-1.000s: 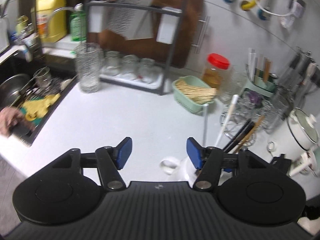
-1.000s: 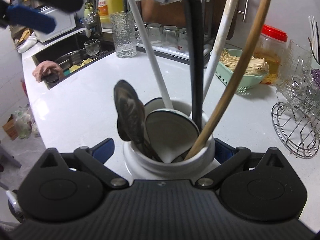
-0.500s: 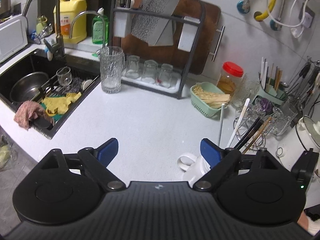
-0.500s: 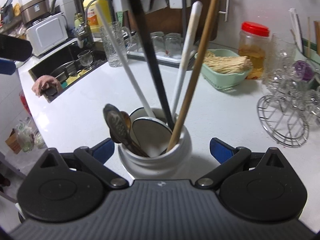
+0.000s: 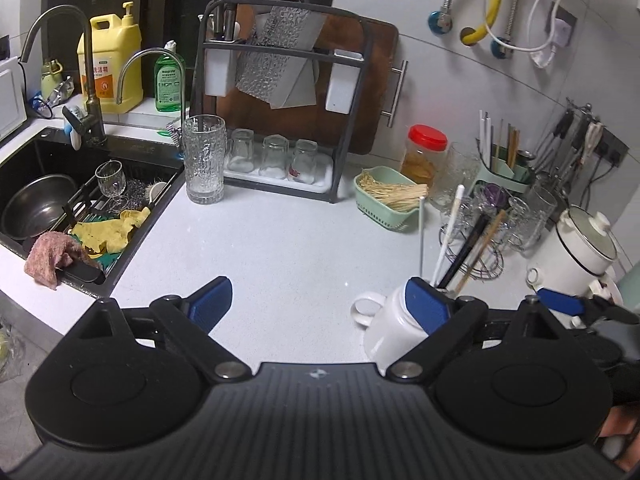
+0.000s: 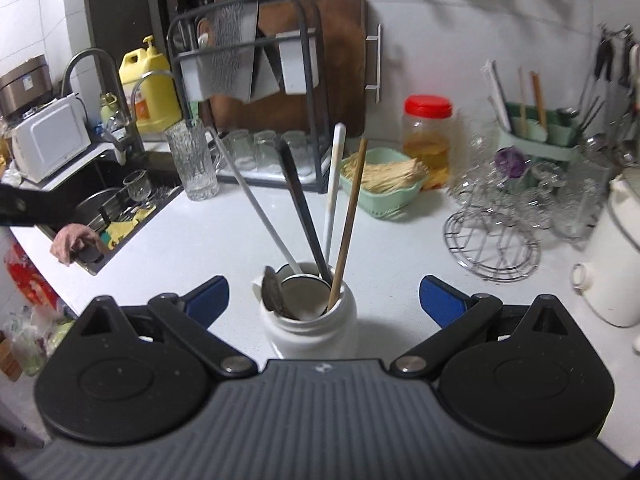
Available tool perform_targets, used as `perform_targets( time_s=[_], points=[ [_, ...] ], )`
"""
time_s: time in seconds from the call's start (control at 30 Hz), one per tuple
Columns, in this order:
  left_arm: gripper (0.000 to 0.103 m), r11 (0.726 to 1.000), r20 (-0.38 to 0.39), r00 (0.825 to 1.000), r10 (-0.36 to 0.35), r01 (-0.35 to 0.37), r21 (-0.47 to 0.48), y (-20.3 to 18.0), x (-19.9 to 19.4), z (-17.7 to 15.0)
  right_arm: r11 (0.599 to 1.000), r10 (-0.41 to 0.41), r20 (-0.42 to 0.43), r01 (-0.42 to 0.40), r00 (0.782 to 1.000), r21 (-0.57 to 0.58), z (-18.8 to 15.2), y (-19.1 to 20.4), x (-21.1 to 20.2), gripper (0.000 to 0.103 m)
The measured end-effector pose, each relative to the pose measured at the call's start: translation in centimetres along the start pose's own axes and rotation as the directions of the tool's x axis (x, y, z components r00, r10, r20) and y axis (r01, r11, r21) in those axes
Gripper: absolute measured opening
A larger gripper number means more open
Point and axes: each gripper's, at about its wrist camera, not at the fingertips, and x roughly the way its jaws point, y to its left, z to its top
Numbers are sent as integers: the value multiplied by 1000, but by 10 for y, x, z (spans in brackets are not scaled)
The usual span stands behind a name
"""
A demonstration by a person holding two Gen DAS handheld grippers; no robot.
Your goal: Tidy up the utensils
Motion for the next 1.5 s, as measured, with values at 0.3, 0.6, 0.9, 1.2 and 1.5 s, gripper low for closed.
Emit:
perform_targets(
  time_s=[0.3,0.6,0.9,1.2,1.5],
  points=[
    [96,998,-19,999,-40,41,50,1,-46,-23,993,-55,38,51,998,109,-10,28,-76,103],
    [96,991,-20,996,-88,90,98,-1,-91,-51,985,-92,63,82,994,151,-30,56,-126,103],
    [96,991,-20,996,-86,88,103,2,-105,-64,981,-121,67,109,990,162,-45,62,-146,103],
    [96,992,-25,997,-77,79,98,5,-112,-69,982,-117,62,106,991,156,-50,66,-149,103],
    [96,991,-19,997,-81,82,110,5,-122,-74,981,-121,58,111,991,157,-56,70,-154,103]
  ],
)
